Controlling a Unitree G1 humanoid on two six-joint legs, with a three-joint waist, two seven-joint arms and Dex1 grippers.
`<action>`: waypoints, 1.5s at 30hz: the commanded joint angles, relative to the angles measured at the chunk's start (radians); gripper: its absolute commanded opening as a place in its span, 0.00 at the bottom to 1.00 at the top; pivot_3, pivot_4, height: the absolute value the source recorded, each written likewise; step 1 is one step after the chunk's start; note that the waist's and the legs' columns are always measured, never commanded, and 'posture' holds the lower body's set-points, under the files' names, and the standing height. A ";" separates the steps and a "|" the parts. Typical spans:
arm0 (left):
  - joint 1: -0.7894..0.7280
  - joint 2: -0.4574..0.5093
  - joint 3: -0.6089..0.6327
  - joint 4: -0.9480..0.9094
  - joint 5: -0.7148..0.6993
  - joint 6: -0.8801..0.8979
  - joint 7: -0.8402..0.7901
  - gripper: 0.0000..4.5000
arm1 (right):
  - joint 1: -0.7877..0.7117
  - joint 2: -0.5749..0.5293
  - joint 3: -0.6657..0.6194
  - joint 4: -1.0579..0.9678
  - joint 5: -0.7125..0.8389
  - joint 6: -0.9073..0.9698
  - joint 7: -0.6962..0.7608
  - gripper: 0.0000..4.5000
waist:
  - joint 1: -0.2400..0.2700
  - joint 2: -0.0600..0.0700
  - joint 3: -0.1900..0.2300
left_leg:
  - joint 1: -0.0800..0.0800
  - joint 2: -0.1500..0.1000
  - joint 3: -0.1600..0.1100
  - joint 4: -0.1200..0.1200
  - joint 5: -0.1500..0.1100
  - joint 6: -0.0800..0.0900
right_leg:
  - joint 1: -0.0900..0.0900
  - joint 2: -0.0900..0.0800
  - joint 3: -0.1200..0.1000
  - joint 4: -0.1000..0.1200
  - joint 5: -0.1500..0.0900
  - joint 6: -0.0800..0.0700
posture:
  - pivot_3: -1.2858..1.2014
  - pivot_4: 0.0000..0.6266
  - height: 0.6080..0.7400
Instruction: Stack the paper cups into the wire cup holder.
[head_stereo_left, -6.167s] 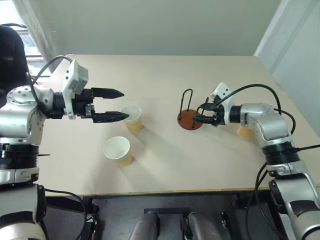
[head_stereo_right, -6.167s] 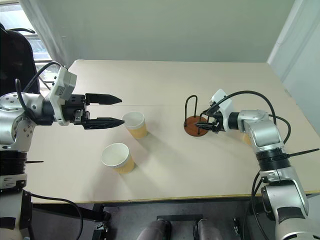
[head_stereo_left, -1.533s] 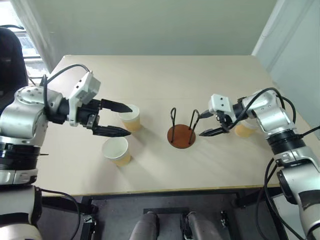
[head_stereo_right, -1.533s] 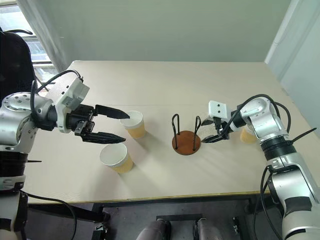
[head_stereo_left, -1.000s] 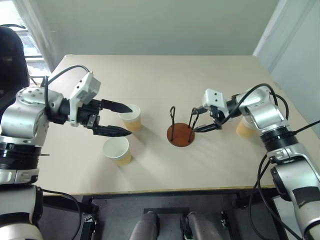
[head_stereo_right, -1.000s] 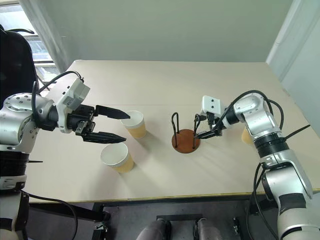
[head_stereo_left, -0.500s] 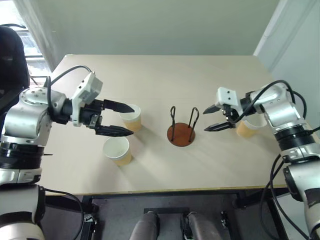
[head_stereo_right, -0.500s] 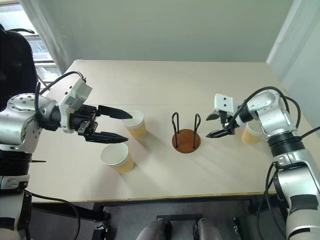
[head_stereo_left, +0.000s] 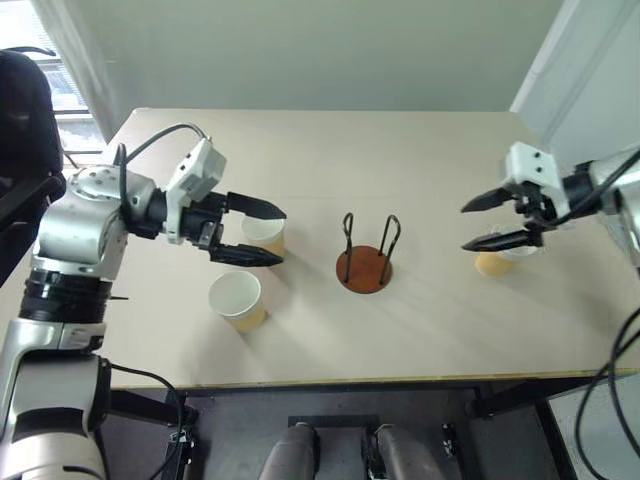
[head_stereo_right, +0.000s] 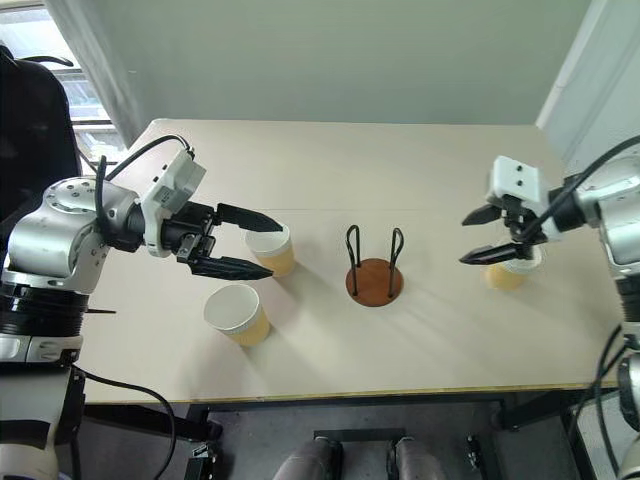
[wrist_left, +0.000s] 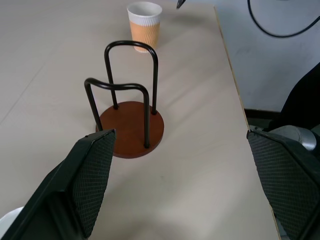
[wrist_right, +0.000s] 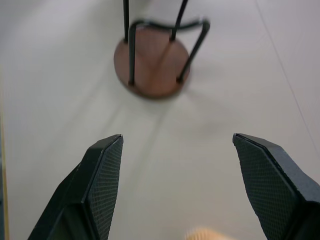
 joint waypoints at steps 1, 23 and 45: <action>-0.041 -0.016 -0.002 0.007 0.007 -0.033 -0.041 1.00 | 0.009 -0.040 -0.006 0.016 -0.055 -0.099 -0.015 0.78 | 0.000 0.000 0.000 | 0.000 0.000 0.000 0.000 0.000 0.000 | 0.000 0.000 0.000 0.000 0.000 0.000 | 0.52 0.24 1.00; -0.009 0.002 0.016 -0.030 -0.013 -0.014 -0.031 1.00 | -0.084 0.013 0.101 0.429 -0.349 -0.516 -0.098 0.78 | -0.003 0.000 0.000 | 0.000 0.000 0.001 0.003 0.002 0.004 | 0.002 0.000 0.001 -0.002 0.004 0.005 | 0.52 0.24 1.00; 0.010 0.036 0.030 -0.041 -0.025 -0.013 -0.041 1.00 | -0.201 0.080 0.153 0.651 -0.454 -0.669 -0.053 0.03 | -0.002 0.000 0.000 | 0.000 0.000 0.001 0.003 0.002 0.003 | 0.001 0.000 0.001 -0.002 0.005 0.004 | 0.52 0.24 1.00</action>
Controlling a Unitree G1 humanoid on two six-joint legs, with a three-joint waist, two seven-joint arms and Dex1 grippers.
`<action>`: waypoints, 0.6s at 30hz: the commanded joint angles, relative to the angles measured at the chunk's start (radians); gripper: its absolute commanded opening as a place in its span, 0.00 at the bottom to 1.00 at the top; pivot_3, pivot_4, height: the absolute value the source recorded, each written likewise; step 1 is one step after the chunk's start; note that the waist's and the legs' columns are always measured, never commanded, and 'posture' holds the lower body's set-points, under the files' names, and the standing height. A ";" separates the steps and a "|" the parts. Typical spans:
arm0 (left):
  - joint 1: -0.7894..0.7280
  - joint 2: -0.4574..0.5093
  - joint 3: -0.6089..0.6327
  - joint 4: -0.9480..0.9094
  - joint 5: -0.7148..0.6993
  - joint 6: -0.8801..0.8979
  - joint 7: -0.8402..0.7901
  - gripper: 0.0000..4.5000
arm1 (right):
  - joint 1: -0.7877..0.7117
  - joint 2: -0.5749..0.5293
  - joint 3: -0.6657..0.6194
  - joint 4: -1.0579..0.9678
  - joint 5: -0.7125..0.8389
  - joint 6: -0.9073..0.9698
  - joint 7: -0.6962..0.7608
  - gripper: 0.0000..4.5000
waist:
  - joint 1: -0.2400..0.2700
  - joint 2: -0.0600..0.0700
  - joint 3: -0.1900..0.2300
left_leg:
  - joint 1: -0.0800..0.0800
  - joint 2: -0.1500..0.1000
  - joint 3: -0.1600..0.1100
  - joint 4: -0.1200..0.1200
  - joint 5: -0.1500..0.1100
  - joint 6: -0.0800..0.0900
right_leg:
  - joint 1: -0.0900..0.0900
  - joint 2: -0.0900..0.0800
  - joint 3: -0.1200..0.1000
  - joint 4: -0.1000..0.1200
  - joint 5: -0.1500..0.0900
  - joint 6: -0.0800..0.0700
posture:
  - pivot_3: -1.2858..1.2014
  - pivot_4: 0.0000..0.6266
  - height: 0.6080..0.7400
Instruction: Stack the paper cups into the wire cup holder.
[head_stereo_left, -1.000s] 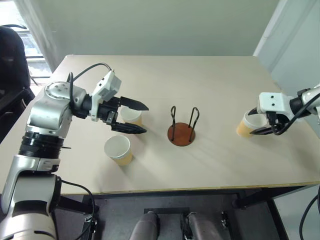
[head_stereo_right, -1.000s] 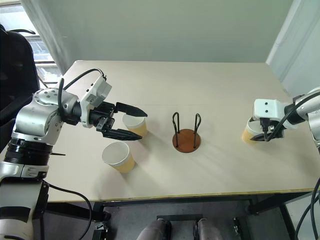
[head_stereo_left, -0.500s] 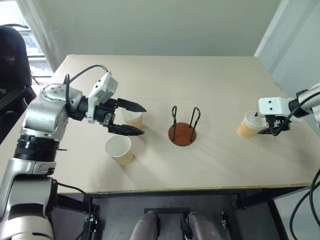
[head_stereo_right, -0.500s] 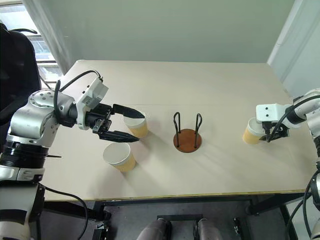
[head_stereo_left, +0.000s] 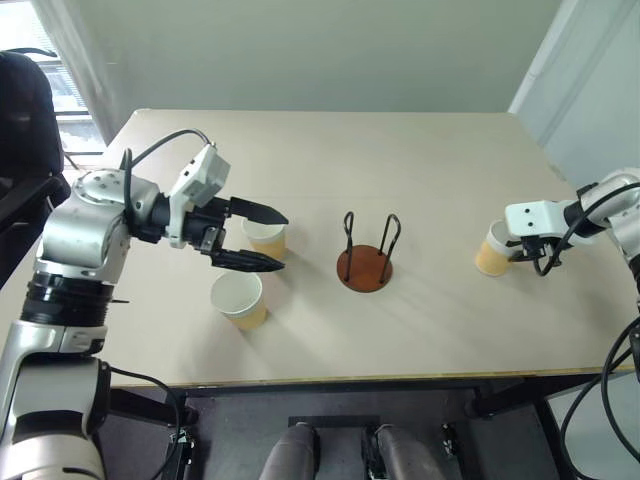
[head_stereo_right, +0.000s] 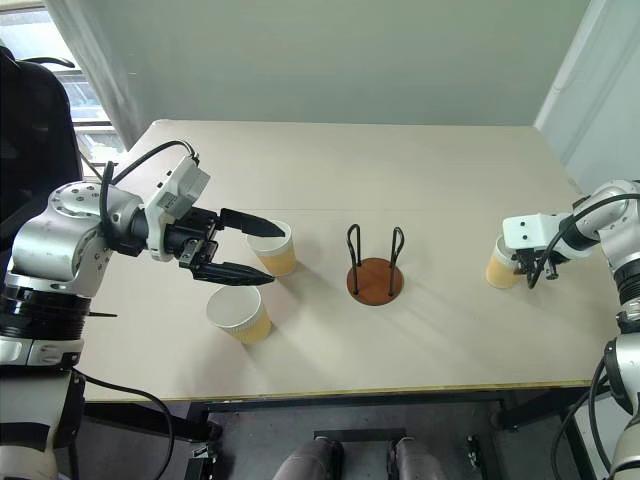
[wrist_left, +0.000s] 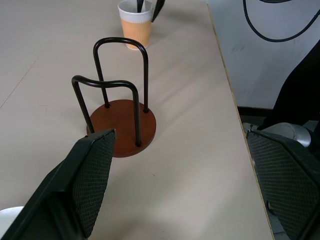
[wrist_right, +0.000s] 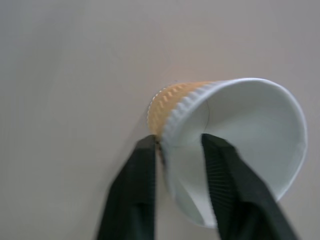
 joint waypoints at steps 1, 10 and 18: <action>-0.021 0.027 0.015 -0.004 -0.014 -0.020 -0.040 1.00 | -0.031 -0.017 -0.013 -0.025 0.014 0.006 0.052 0.01 | 0.000 0.000 0.000 | 0.000 0.000 0.000 0.000 0.000 0.000 | 0.000 0.000 0.000 0.000 0.000 0.000 | 0.52 0.24 1.00; -0.052 0.054 -0.055 0.100 -0.008 -0.137 -0.040 1.00 | 0.020 -0.039 -0.037 -0.259 0.125 0.130 0.157 0.01 | -0.001 0.000 0.000 | 0.000 0.000 0.000 -0.001 0.000 0.000 | 0.000 0.000 0.000 0.000 -0.001 -0.001 | 0.52 0.24 1.00; -0.109 0.061 -0.121 0.209 -0.012 -0.214 -0.040 1.00 | -0.041 -0.032 -0.040 -0.589 0.286 0.358 0.157 0.01 | -0.003 0.000 0.000 | 0.000 0.000 0.000 -0.002 0.000 -0.001 | -0.001 0.000 0.000 -0.001 -0.002 -0.003 | 0.52 0.24 1.00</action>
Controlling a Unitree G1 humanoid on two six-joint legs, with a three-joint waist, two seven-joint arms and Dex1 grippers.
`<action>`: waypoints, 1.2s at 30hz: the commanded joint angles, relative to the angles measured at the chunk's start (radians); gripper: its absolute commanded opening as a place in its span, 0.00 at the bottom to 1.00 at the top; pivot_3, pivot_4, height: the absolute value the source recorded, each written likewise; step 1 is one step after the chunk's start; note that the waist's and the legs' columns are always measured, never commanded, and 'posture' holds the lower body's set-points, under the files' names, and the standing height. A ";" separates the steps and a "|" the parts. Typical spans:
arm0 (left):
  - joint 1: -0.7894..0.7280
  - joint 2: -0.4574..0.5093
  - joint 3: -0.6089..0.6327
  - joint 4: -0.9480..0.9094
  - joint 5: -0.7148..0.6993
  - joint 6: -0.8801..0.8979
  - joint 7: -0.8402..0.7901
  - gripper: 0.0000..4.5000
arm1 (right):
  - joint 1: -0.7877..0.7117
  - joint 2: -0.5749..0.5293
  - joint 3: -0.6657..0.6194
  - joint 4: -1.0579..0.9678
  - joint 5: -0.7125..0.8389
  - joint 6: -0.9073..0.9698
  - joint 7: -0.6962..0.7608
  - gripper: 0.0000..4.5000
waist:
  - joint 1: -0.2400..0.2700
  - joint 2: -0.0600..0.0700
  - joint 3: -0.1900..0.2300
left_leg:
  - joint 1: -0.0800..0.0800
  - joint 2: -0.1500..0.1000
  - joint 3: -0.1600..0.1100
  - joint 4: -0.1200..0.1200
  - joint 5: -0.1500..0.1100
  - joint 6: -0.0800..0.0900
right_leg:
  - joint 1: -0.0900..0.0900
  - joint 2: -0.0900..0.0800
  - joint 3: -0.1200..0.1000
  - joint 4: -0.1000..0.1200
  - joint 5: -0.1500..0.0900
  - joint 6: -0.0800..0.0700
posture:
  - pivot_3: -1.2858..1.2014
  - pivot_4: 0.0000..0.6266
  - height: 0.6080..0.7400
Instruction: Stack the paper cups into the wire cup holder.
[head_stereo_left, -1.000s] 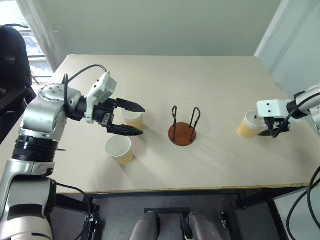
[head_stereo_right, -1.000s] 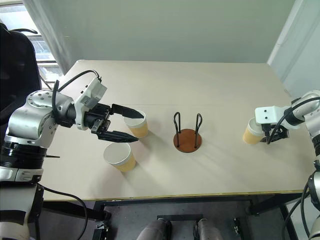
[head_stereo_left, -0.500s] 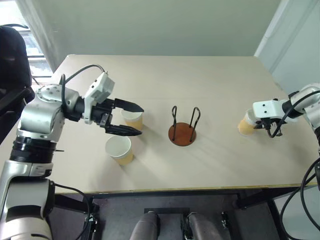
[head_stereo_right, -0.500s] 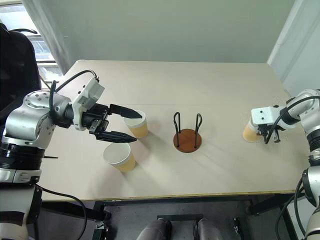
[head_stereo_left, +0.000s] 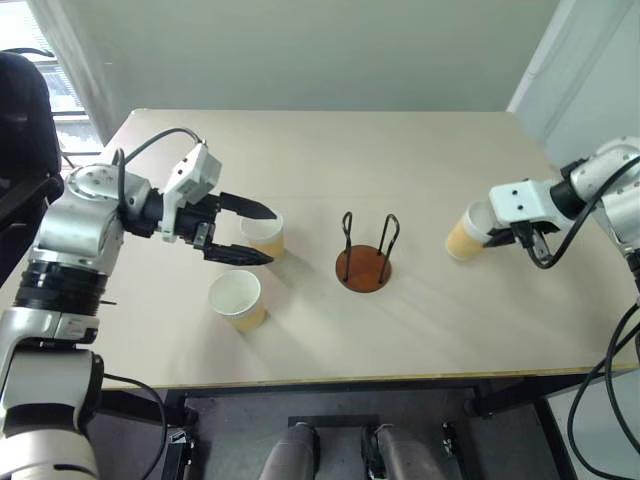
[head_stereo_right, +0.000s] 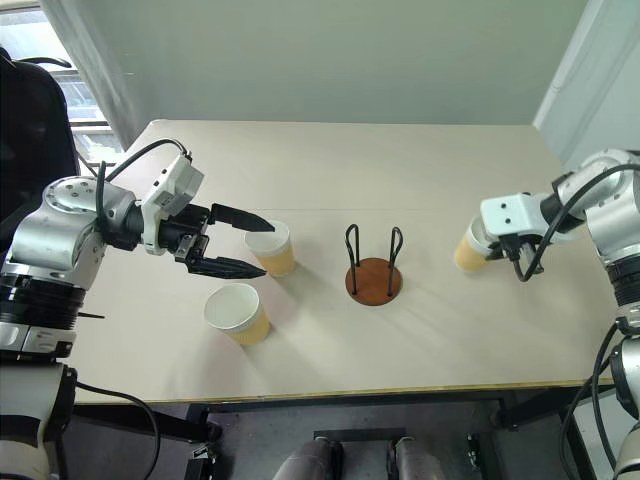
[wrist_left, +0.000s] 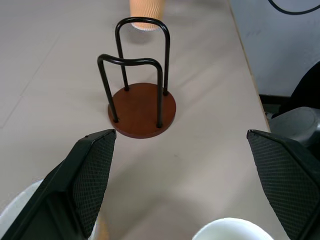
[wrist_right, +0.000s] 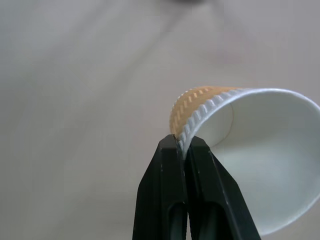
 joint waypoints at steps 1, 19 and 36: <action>-0.037 0.018 -0.019 0.028 -0.015 -0.041 -0.037 1.00 | -0.069 0.002 -0.037 -0.152 0.079 0.114 0.004 0.01 | -0.001 0.000 0.000 | 0.000 0.000 0.000 0.000 0.000 0.000 | 0.000 0.000 0.000 0.000 0.000 0.000 | 0.52 0.24 1.00; -0.108 -0.019 -0.108 0.117 -0.029 -0.099 -0.037 1.00 | -0.228 0.177 -0.039 -0.392 0.175 0.439 -0.056 0.01 | -0.001 0.000 0.000 | -0.006 0.000 0.000 0.000 0.000 0.000 | -0.006 0.000 -0.001 0.000 0.000 0.000 | 0.52 0.24 1.00; -0.073 0.007 -0.088 0.077 -0.046 -0.079 -0.037 1.00 | -0.128 0.186 -0.004 -0.408 0.177 0.419 -0.048 0.01 | -0.001 0.000 0.000 | -0.006 0.000 0.000 0.001 0.001 0.000 | -0.007 0.000 -0.001 0.001 0.000 0.000 | 0.52 0.24 1.00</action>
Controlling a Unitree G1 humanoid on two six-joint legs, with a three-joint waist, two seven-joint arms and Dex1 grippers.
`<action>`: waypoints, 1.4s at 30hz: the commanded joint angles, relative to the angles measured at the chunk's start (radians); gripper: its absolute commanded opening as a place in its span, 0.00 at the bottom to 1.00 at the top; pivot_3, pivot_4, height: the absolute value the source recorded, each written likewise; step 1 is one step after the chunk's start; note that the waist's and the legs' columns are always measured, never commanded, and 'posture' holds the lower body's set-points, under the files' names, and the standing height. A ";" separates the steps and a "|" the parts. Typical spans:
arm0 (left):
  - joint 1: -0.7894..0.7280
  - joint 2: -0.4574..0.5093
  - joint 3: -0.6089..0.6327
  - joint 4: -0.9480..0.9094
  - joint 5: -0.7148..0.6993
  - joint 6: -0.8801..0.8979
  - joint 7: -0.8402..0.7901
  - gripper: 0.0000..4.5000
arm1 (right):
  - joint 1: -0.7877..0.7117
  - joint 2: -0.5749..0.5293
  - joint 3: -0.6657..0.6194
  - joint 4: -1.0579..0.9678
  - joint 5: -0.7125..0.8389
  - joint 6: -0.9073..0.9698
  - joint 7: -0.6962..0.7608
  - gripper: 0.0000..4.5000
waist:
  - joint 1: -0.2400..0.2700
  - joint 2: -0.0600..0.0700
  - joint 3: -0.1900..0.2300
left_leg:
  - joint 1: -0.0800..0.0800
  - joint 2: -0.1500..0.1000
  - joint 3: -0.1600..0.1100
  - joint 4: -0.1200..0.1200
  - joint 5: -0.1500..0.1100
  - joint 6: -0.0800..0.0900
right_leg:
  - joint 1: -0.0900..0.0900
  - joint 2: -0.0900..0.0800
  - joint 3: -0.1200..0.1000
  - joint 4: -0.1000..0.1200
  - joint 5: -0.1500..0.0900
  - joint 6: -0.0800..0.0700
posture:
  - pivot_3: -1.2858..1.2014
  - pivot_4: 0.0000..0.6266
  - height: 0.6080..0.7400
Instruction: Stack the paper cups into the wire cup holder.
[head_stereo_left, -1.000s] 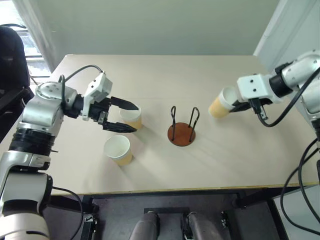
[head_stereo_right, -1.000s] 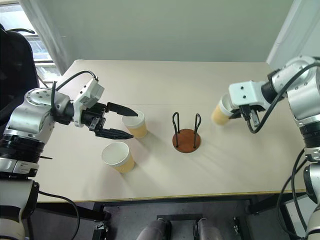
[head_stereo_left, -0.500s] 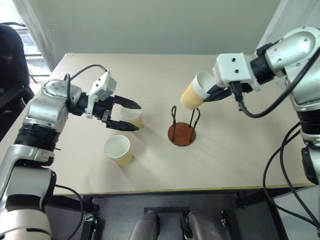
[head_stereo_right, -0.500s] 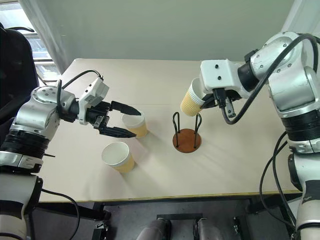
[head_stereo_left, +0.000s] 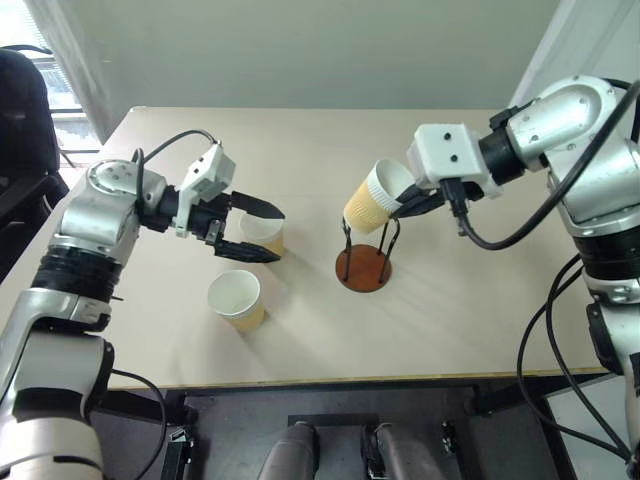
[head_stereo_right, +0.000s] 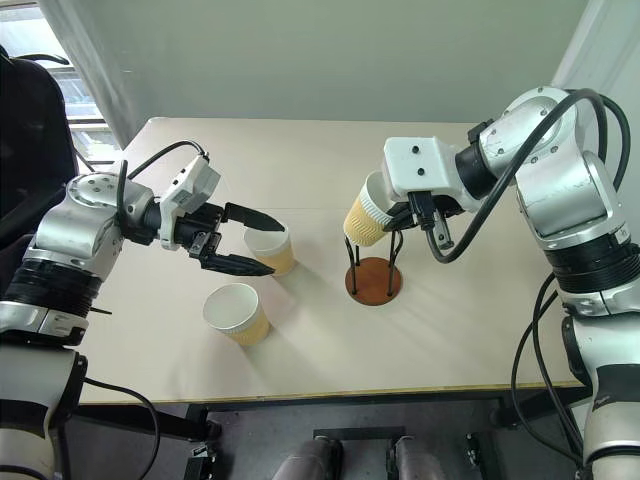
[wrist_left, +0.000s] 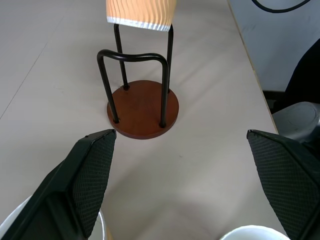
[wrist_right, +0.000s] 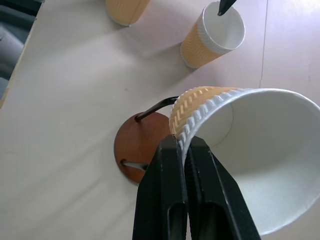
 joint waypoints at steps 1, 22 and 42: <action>0.000 0.020 0.034 -0.033 -0.014 0.003 -0.036 1.00 | -0.009 -0.016 -0.006 0.000 -0.008 -0.029 0.005 0.01 | 0.000 0.000 0.000 | 0.000 0.000 0.000 0.000 0.000 0.000 | 0.000 0.000 0.000 0.000 0.000 0.000 | 0.52 0.24 1.00; 0.025 0.036 0.055 -0.064 -0.017 0.032 -0.036 1.00 | -0.010 -0.017 0.022 0.027 -0.060 -0.146 0.040 0.01 | 0.000 0.000 0.000 | 0.000 0.000 0.000 0.001 0.000 0.000 | 0.000 0.000 0.000 0.000 0.000 0.000 | 0.52 0.24 1.00; 0.036 0.041 0.067 -0.074 -0.013 0.042 -0.036 1.00 | -0.010 -0.004 0.028 0.068 -0.122 -0.271 0.032 0.17 | 0.000 0.000 0.000 | 0.000 0.000 0.000 0.002 0.000 0.001 | 0.000 0.000 0.000 0.001 0.000 0.000 | 0.52 0.24 1.00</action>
